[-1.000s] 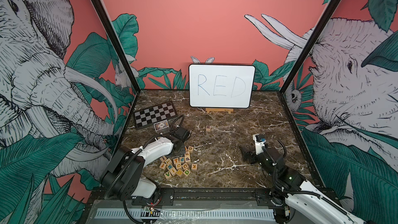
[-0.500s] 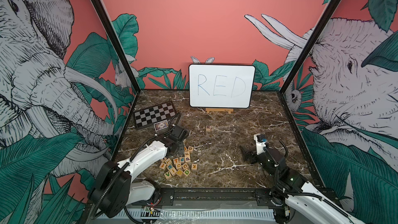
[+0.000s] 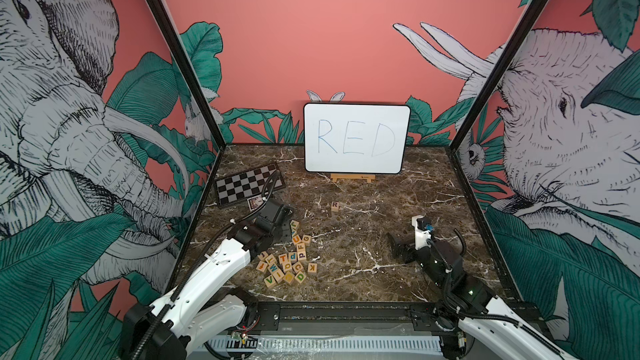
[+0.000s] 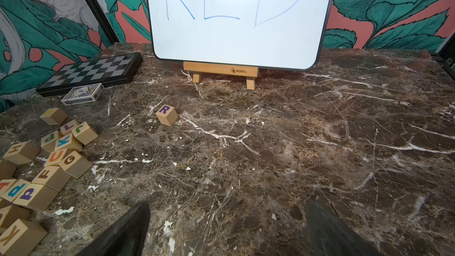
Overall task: Assemble the uppercase word "red" with letter blocks
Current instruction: Place the letter block at the center of the board.
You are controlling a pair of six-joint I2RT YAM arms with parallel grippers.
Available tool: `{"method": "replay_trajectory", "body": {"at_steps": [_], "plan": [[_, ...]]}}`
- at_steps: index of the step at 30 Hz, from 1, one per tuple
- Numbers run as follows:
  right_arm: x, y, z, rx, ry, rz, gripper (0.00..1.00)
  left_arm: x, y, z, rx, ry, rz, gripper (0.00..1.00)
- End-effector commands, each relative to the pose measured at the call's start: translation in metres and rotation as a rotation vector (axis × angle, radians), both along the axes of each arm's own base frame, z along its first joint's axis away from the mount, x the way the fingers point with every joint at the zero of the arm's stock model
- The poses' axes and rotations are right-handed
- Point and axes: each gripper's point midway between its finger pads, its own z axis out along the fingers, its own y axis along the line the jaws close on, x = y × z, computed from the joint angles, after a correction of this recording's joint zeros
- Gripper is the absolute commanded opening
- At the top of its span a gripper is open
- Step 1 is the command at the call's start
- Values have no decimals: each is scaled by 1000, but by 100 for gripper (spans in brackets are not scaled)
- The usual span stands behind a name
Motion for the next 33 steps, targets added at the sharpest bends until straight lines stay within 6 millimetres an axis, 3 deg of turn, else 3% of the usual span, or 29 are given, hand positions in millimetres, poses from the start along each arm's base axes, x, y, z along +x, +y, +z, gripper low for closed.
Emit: {"method": "replay_trajectory", "body": {"at_steps": [1,6,10,15,20,28,33], "plan": [[9,-9,12,54,-66,-83,99,-2,-2,22,-13,-26,-38,0],[28,-4,43,91,-188,-122,99,6,-13,57,-63,-86,-55,0],[39,18,23,28,-98,-67,99,10,-29,66,-48,-109,-83,0],[44,39,15,10,-29,11,100,16,-64,77,-11,-121,-152,0],[40,36,19,12,-56,12,100,20,-76,78,6,-113,-165,0],[34,29,9,-3,-18,-1,99,21,-96,78,64,-98,-226,0],[30,16,-1,-37,38,-48,99,30,-126,74,63,-94,-282,0]]}}
